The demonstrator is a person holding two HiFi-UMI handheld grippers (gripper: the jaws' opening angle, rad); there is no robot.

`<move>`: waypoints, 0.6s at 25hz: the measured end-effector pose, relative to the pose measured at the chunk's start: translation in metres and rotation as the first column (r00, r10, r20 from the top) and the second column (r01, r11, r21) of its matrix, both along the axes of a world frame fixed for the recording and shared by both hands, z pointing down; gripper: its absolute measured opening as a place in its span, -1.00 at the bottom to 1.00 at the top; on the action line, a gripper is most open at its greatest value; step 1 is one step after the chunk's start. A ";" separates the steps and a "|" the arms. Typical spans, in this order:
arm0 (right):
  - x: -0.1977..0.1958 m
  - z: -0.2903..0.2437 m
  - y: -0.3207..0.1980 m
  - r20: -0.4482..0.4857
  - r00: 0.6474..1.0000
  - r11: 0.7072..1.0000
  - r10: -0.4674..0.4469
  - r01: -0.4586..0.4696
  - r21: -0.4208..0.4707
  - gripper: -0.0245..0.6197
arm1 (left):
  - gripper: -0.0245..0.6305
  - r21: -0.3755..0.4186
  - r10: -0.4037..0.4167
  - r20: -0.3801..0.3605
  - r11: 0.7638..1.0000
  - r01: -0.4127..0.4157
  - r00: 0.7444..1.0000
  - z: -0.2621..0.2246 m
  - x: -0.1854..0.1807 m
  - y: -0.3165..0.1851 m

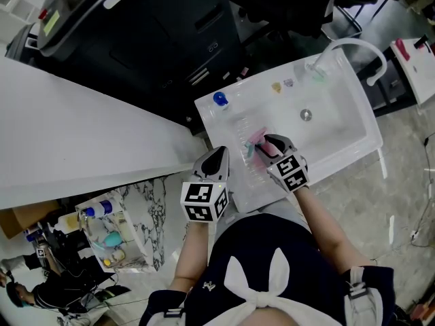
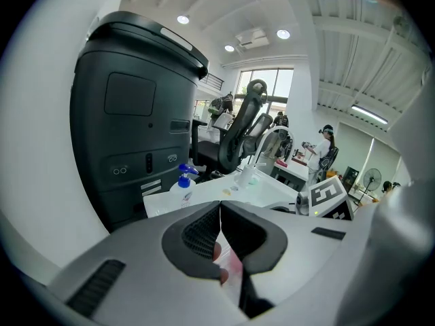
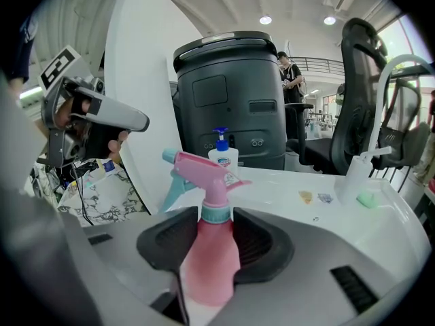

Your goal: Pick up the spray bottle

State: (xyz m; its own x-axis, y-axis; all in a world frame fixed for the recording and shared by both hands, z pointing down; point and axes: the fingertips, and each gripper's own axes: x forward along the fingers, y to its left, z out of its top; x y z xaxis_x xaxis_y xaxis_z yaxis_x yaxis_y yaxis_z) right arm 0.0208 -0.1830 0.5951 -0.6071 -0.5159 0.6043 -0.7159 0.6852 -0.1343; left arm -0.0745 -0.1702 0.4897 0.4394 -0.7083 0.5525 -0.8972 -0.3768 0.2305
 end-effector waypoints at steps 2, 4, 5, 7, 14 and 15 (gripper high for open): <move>0.000 -0.001 0.001 -0.005 1.000 1.000 0.000 0.000 0.006 -0.40 | -0.85 0.001 0.000 0.000 1.000 0.000 1.000 0.000 0.001 0.001; 0.001 -0.002 0.001 -0.006 1.000 1.000 0.002 -0.002 0.011 -0.41 | -0.85 0.001 0.001 0.000 1.000 -0.001 1.000 0.000 0.001 0.001; 0.002 -0.002 0.002 -0.004 1.000 1.000 0.005 -0.005 0.013 -0.41 | -0.84 0.001 0.002 0.001 1.000 -0.002 1.000 0.000 0.002 0.002; 0.003 -0.004 0.002 -0.002 1.000 1.000 0.010 -0.010 0.017 -0.41 | -0.85 0.001 0.004 0.001 1.000 -0.004 1.000 0.000 0.003 0.003; 0.006 -0.009 0.002 0.005 1.000 0.999 0.023 -0.024 0.030 -0.43 | -0.85 0.004 0.015 0.008 1.000 -0.015 1.000 -0.001 0.006 0.007; 0.006 -0.009 0.002 0.005 1.000 0.999 0.024 -0.025 0.031 -0.43 | -0.85 0.005 0.017 0.008 1.000 -0.017 1.000 -0.002 0.007 0.007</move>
State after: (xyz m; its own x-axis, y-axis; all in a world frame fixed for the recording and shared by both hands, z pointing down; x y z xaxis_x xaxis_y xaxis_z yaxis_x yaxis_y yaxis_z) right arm 0.0271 -0.1808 0.5857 -0.5971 -0.5494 0.5845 -0.7319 0.6714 -0.1166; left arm -0.0680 -0.1631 0.4878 0.4472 -0.7034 0.5526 -0.8923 -0.3935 0.2212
